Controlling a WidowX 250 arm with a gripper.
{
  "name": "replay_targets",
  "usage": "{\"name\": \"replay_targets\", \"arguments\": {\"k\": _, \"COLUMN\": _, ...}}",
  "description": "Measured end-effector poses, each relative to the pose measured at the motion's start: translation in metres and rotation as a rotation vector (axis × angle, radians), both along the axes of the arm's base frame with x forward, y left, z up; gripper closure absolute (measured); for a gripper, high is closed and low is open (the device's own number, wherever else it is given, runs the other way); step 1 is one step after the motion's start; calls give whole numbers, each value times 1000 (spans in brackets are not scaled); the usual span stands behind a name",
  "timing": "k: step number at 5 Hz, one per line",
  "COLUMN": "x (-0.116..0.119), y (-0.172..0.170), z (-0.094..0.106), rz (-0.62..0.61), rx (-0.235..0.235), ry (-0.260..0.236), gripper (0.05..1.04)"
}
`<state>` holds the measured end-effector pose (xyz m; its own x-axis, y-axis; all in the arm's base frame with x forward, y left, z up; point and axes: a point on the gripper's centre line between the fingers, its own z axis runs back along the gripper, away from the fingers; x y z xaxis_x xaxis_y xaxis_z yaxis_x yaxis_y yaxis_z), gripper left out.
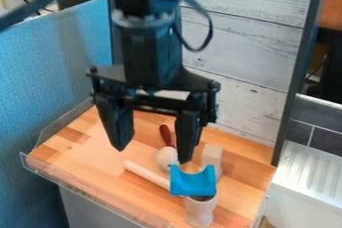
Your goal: Move a blue curl block from a cup to the top a cube
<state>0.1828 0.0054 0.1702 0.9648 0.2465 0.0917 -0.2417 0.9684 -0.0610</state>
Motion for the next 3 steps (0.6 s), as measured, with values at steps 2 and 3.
{"name": "replay_targets", "arguments": {"k": 2, "x": 28, "y": 20, "z": -47, "rz": 196, "rx": -20, "ry": -38, "gripper": 84}}
{"name": "replay_targets", "arguments": {"k": 3, "x": 39, "y": 30, "z": -67, "rz": 273, "rx": -32, "ry": -65, "gripper": 84}}
